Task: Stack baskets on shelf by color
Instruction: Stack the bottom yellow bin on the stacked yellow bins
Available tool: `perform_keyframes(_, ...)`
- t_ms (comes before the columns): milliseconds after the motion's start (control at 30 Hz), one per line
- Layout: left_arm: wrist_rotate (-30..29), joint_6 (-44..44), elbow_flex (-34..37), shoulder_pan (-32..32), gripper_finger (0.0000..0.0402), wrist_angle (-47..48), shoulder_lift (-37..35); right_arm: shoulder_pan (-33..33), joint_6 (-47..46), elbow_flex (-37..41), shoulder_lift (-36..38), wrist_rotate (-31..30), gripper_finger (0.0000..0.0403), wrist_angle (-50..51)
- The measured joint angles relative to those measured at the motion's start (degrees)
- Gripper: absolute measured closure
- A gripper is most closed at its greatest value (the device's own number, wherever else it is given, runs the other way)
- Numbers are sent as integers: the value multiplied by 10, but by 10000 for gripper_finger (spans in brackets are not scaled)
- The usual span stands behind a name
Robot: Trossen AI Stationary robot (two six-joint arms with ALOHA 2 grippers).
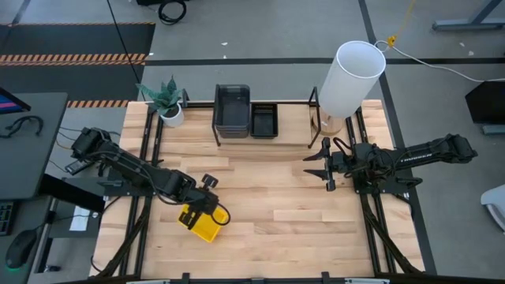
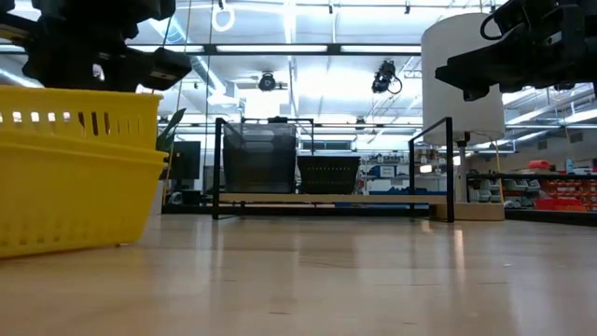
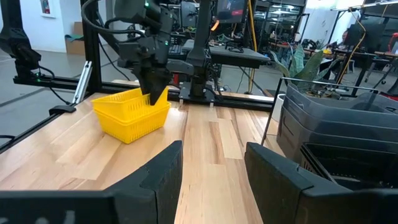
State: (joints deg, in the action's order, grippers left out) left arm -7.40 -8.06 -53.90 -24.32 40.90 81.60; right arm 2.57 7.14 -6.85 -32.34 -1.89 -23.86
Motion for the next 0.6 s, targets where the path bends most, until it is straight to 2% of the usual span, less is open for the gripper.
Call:
perform_keyframes(333,-27,30,0,3,214,-54,41,0,0,0,-7,0,223,7)
perform_keyframes(433,-29,27,0,4,204,-70,73,0,0,0,-11,0,223,6)
perform_keyframes(600,-63,24,0,7,212,-171,117,0,1,0,-16,0,223,8)
